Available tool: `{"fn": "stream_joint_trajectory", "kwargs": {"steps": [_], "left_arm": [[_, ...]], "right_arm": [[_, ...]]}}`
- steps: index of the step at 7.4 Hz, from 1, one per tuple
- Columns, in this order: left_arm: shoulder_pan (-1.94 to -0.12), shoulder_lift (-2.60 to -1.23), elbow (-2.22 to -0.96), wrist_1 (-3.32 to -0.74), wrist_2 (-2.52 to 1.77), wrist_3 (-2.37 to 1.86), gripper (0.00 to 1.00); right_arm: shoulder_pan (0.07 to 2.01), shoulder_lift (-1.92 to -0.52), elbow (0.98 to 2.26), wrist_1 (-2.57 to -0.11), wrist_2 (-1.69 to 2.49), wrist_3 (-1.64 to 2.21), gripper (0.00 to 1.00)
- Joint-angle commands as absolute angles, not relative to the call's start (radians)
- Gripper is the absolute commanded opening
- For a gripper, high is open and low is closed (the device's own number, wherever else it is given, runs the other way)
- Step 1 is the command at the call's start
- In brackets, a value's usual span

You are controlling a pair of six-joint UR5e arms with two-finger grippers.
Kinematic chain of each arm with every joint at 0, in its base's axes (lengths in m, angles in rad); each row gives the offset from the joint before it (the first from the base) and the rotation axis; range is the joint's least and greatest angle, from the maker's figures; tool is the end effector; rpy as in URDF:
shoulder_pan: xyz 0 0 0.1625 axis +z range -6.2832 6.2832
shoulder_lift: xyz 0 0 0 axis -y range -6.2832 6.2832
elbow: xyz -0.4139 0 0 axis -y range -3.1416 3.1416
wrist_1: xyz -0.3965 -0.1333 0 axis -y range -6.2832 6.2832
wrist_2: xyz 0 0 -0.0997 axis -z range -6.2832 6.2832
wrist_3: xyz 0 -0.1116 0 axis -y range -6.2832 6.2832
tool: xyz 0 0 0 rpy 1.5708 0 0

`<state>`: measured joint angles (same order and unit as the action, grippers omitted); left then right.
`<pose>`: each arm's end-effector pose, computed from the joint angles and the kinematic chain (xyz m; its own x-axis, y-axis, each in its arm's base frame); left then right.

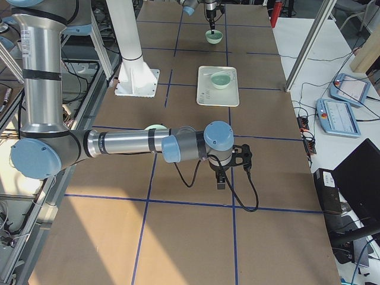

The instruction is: Stack green bowls together

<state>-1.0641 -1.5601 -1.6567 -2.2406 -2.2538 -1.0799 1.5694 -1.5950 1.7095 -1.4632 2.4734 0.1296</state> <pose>0.1988 -0.4877 0.5426 0.5364 -0.2130 -0.8166 0.2468 0.9649 -0.0895 0.0450 -0.4964 0.5765 0.6143 -0.0462 0.7877 -0.0787 0.9897 0.1195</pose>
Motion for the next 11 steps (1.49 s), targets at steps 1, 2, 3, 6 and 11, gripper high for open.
{"fn": "stream_joint_trajectory", "kwargs": {"steps": [1,2,3,6,11], "left_arm": [[-1.18,-1.653,-1.759,-1.992,-2.365,-1.086,0.0],[-1.181,-1.761,-1.767,-1.882,-2.359,-1.141,0.0],[-1.164,-1.863,-1.767,-1.861,-2.333,-1.33,0.0],[-0.86,-2.047,-1.758,-1.856,-2.115,-1.786,0.0],[-0.779,-2.216,-1.674,-1.853,-2.068,-1.953,0.0]], "right_arm": [[1.501,-1.544,1.709,-1.46,2.476,0.258,1.0],[1.464,-1.519,1.707,-1.46,2.468,0.297,1.0],[1.428,-1.502,1.707,-1.453,2.439,0.351,1.0],[1.281,-1.514,1.677,-1.232,2.329,0.593,1.0],[1.099,-1.517,1.486,-0.94,2.194,0.747,1.0]]}}
